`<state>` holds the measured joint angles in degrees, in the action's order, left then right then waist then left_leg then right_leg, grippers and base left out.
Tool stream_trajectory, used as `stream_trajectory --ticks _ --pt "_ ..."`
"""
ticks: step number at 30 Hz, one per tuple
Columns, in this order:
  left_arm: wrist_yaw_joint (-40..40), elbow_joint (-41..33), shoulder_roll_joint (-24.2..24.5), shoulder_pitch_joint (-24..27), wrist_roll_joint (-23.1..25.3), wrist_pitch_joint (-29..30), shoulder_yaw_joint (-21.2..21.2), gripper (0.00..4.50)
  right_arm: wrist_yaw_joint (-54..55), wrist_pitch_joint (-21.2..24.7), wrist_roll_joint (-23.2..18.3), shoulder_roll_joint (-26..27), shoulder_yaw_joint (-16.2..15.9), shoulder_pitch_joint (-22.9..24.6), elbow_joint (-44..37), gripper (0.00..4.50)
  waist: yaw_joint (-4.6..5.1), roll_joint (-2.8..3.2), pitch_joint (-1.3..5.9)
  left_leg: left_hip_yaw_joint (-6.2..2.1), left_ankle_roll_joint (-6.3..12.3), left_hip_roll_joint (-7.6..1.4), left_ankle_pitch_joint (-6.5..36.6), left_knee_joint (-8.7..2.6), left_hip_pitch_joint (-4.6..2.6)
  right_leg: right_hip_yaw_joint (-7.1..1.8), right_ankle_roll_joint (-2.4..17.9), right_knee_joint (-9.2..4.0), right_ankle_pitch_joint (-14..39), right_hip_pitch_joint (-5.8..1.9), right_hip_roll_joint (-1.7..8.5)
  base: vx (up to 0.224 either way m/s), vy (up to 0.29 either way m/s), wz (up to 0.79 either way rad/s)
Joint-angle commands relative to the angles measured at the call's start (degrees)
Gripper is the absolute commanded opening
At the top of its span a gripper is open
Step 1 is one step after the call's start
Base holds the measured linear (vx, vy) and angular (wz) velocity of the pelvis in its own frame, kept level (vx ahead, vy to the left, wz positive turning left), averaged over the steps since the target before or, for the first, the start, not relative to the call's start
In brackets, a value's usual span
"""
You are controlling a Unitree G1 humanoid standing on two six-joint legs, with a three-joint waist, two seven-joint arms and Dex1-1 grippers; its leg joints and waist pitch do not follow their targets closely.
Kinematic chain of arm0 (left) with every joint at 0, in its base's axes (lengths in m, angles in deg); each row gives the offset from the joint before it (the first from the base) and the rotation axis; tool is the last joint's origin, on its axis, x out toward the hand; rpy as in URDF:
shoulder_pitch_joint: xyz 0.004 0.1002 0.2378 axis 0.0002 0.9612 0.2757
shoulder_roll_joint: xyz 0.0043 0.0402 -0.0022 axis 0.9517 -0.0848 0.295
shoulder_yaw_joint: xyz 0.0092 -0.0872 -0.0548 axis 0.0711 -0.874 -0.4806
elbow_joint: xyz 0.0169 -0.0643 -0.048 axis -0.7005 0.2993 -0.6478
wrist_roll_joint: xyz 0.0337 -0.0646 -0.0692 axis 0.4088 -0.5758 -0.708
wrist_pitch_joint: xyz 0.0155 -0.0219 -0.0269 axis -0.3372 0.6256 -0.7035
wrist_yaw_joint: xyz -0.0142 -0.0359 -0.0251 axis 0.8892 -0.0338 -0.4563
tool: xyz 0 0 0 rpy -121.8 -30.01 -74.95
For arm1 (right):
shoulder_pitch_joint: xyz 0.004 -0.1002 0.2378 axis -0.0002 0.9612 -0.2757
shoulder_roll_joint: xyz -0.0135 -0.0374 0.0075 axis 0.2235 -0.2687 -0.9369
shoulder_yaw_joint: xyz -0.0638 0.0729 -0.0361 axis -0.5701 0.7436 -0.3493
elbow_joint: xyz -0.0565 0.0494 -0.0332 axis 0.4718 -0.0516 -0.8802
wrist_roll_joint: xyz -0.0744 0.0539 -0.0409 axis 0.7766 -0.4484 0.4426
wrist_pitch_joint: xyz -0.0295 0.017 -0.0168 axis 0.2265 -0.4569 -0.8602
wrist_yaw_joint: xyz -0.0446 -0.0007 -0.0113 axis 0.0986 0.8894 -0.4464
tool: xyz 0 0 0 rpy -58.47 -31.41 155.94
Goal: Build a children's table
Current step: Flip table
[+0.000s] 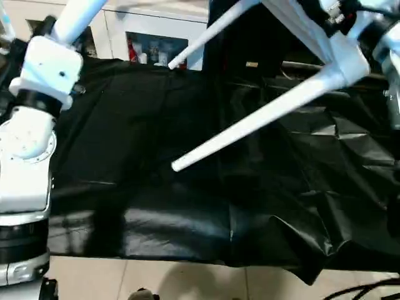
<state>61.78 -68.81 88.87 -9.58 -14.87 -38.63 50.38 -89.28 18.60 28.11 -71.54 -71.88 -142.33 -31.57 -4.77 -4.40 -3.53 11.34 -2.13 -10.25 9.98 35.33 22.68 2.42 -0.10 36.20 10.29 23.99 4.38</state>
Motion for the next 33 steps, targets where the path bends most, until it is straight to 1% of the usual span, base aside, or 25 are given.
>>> stream_trajectory --ticks 1,2,3,5,7,8,9,12,14,16,17,18,19,20,21,22,23,24,25,26,27,28,29,30,33 --pt "-0.5 1.4 -1.1 0.0 -1.2 2.4 2.2 1.67 -8.8 -7.8 -1.9 2.6 -5.0 -2.4 -3.5 3.18 0.31 -0.1 4.01 -1.18 0.35 -2.61 15.2 -3.56 -1.36 -2.01 9.7 -4.03 14.6 -1.92 3.06 0.0 0.0 0.0" --pt "-0.5 0.8 -1.1 0.1 -1.1 3.0 2.0 1.67 -9.4 -9.7 -1.8 3.1 -4.8 -3.5 -1.7 3.18 0.36 -0.12 4.02 -1.28 0.48 -2.64 14.7 -3.63 -1.3 -2.0 9.6 -4.01 14.6 -2.01 3.15 0.0 0.0 0.0" --pt "-0.5 0.5 -1.2 0.2 -1.0 3.3 1.9 1.66 -9.5 -10.6 -1.9 3.5 -4.6 -4.1 -1.0 3.45 0.43 -0.09 4.07 -1.29 0.53 -2.63 14.4 -3.6 -1.29 -1.96 9.8 -3.96 14.3 -2.04 3.09 0.0 0.0 0.0" --pt "-0.4 0.3 -1.3 0.3 -1.0 3.7 1.8 1.64 -9.8 -11.4 -2.1 3.8 -4.3 -4.7 -0.2 3.54 0.52 -0.13 4.0 -1.26 0.84 -2.63 14.4 -3.58 -1.29 -1.94 10.2 -3.97 14.1 -1.98 2.95 0.0 0.0 0.0" --pt "-0.5 -0.2 -1.5 0.5 -0.7 4.5 1.7 1.63 -10.5 -12.8 -3.7 4.8 -3.3 -5.9 0.8 3.77 0.65 0.1 3.98 -1.32 1.04 -2.77 15.4 -3.63 -1.42 -1.95 10.5 -4.0 14.5 -1.78 3.0 0.0 0.0 0.0" --pt "-0.5 -0.4 -1.5 0.6 -0.7 4.9 1.7 1.62 -10.9 -13.2 -4.2 5.1 -3.0 -6.2 1.2 3.9 0.62 0.06 3.94 -1.32 0.99 -2.81 15.7 -3.66 -1.46 -1.95 10.5 -4.04 14.7 -1.71 3.0 0.0 0.0 0.0" --pt "-0.5 -0.6 -1.5 0.7 -0.6 5.3 1.7 1.62 -11.0 -14.0 -5.1 5.6 -2.3 -6.6 1.4 3.9 0.49 0.13 3.85 -1.34 0.8 -2.81 15.9 -3.73 -1.54 -1.94 10.4 -4.1 15.0 -1.66 2.91 0.0 0.0 0.0" --pt "-0.3 -1.0 -1.7 0.9 -0.5 6.2 1.6 1.6 -12.5 -14.3 -9.4 7.7 0.3 -7.3 0.7 4.14 0.35 0.25 3.95 -1.45 0.26 -2.88 17.3 -3.93 -1.68 -1.96 10.1 -4.08 14.9 -1.58 2.91 0.0 0.0 0.0" --pt "-0.2 -1.1 -1.8 1.0 -0.4 7.1 1.6 1.59 -14.0 -13.3 -13.2 9.4 2.0 -7.5 -0.7 4.17 0.24 0.24 3.95 -1.51 0.17 -2.9 18.0 -4.01 -1.71 -1.97 10.1 -4.05 14.8 -1.58 2.89 0.0 0.0 0.0" --pt "-0.3 -1.3 -1.9 1.2 -0.4 7.9 1.6 1.59 -15.5 -11.0 -16.2 10.7 2.6 -7.1 -3.0 4.17 0.11 0.36 4.08 -1.55 0.32 -2.96 16.8 -4.06 -1.71 -1.96 10.5 -3.79 12.3 -1.63 2.77 0.0 0.0 0.0" --pt "-0.3 -1.3 -1.9 1.2 -0.4 7.9 1.6 1.59 -15.5 -11.0 -16.2 10.7 2.6 -7.1 -3.0 4.17 0.12 0.36 4.11 -1.62 0.41 -3.03 16.4 -4.12 -1.55 -1.95 10.5 -3.69 11.7 -1.77 2.85 0.0 0.0 0.0" --pt "-0.1 -1.4 -2.1 1.5 -0.3 8.2 1.5 1.59 -16.5 -5.3 -20.5 12.6 1.8 -4.5 -9.3 4.17 0.07 0.38 4.05 -1.57 0.65 -2.98 15.8 -4.14 -1.57 -1.97 10.5 -3.73 11.1 -1.71 2.8 0.0 0.0 0.0" --pt "-0.1 -1.5 -2.2 1.7 -0.3 8.4 1.4 1.59 -16.5 -2.6 -22.3 13.4 1.4 -3.2 -12.2 4.17 0.02 0.28 4.16 -1.66 0.79 -3.11 14.8 -4.21 -1.55 -2.0 10.2 -3.56 10.1 -1.9 2.94 0.0 0.0 0.0" --pt "-0.1 -1.5 -2.2 1.7 -0.3 8.4 1.4 1.59 -16.4 -2.0 -22.7 13.6 1.3 -2.9 -12.8 4.17 -0.06 0.41 4.13 -1.68 0.74 -3.11 14.2 -4.31 -1.58 -1.99 10.0 -3.57 9.6 -1.97 2.93 0.0 0.0 0.0" --pt "0.0 -1.5 -2.2 1.9 -0.3 8.5 1.3 1.59 -15.3 3.2 -25.6 15.0 0.5 0.0 -17.2 4.17 -0.03 0.39 4.11 -1.66 0.61 -2.96 13.1 -4.39 -1.61 -2.01 9.6 -3.62 8.8 -2.08 2.75 0.0 0.0 0.0" --pt "0.0 -1.4 -2.2 2.0 -0.3 8.4 1.2 1.59 -14.1 8.5 -27.9 15.9 -1.0 3.6 -21.2 4.17 -0.15 0.64 4.14 -1.72 0.32 -3.09 13.5 -4.49 -1.73 -2.01 9.6 -3.53 8.9 -1.96 2.88 0.0 0.0 0.0" --pt "0.0 -1.3 -2.1 2.2 -0.3 8.4 1.1 1.59 -13.1 11.4 -28.5 16.5 -3.1 7.8 -24.9 4.17 -0.06 0.69 4.05 -1.79 -0.5 -3.08 14.1 -4.74 -1.8 -1.97 8.9 -3.69 9.4 -1.86 2.74 0.0 0.0 0.0" --pt "0.1 -1.1 -2.0 2.3 -0.2 8.3 1.1 1.59 -11.8 12.2 -27.4 17.3 -5.2 12.6 -27.4 4.43 -0.2 0.67 4.2 -1.87 -1.69 -3.07 14.0 -4.87 -1.97 -1.92 8.1 -3.77 9.3 -1.95 2.76 0.0 0.0 0.0" --pt "0.1 -1.0 -1.9 2.3 -0.1 8.2 1.1 1.59 -10.5 11.9 -26.2 18.1 -6.2 15.7 -28.2 4.43 0.25 0.49 4.03 -2.03 -2.87 -2.92 17.6 -5.17 -1.84 -1.84 7.6 -4.13 12.9 -1.91 2.82 0.0 0.0 0.0" --pt "0.1 -0.9 -1.8 2.3 -0.1 8.2 1.0 1.59 -8.7 11.5 -25.2 19.0 -6.7 18.6 -28.7 4.5 0.06 0.83 4.15 -2.08 -3.66 -2.93 18.5 -5.17 -2.03 -1.9 7.1 -4.37 14.3 -1.83 3.08 0.0 0.0 0.0" --pt "0.1 -0.7 -1.7 2.3 -0.2 8.1 0.9 1.59 -7.2 10.7 -24.3 20.0 -6.8 22.0 -28.9 4.5 0.26 0.49 4.13 -2.13 -4.45 -2.86 20.5 -5.12 -2.05 -1.95 6.9 -4.63 16.7 -1.6 3.1 0.0 0.0 0.0" --pt "0.1 -0.4 -1.5 2.2 -0.2 8.2 0.8 1.59 -5.4 10.0 -23.6 21.0 -7.0 26.0 -29.1 4.5 0.13 0.59 4.18 -2.03 -4.75 -2.79 21.1 -5.06 -2.13 -2.1 6.5 -4.86 17.6 -1.42 3.18 0.0 0.0 0.0" --pt "0.1 -0.3 -1.3 2.2 -0.2 8.4 0.7 1.59 -4.4 10.4 -23.0 21.6 -6.9 28.9 -29.9 4.5 0.11 0.75 4.1 -2.1 -4.83 -2.74 21.5 -5.1 -2.12 -2.15 6.3 -4.88 18.0 -1.34 3.18 0.0 0.0 0.0" --pt "0.0 -0.1 -1.2 2.2 -0.2 8.4 0.7 1.59 -2.7 10.1 -22.4 22.5 -5.9 31.8 -30.3 4.5 0.24 0.8 4.16 -2.27 -4.93 -2.77 21.9 -5.19 -2.01 -2.09 6.1 -4.88 18.5 -1.49 3.13 0.0 0.0 0.0" --pt "0.0 0.2 -0.9 2.4 -0.3 8.3 0.7 1.59 2.1 11.6 -22.0 22.9 -2.4 39.6 -32.6 4.5 0.29 0.91 4.11 -2.27 -4.8 -2.81 22.1 -5.29 -2.03 -2.16 5.9 -4.96 17.6 -1.43 3.08 0.0 0.0 0.0"
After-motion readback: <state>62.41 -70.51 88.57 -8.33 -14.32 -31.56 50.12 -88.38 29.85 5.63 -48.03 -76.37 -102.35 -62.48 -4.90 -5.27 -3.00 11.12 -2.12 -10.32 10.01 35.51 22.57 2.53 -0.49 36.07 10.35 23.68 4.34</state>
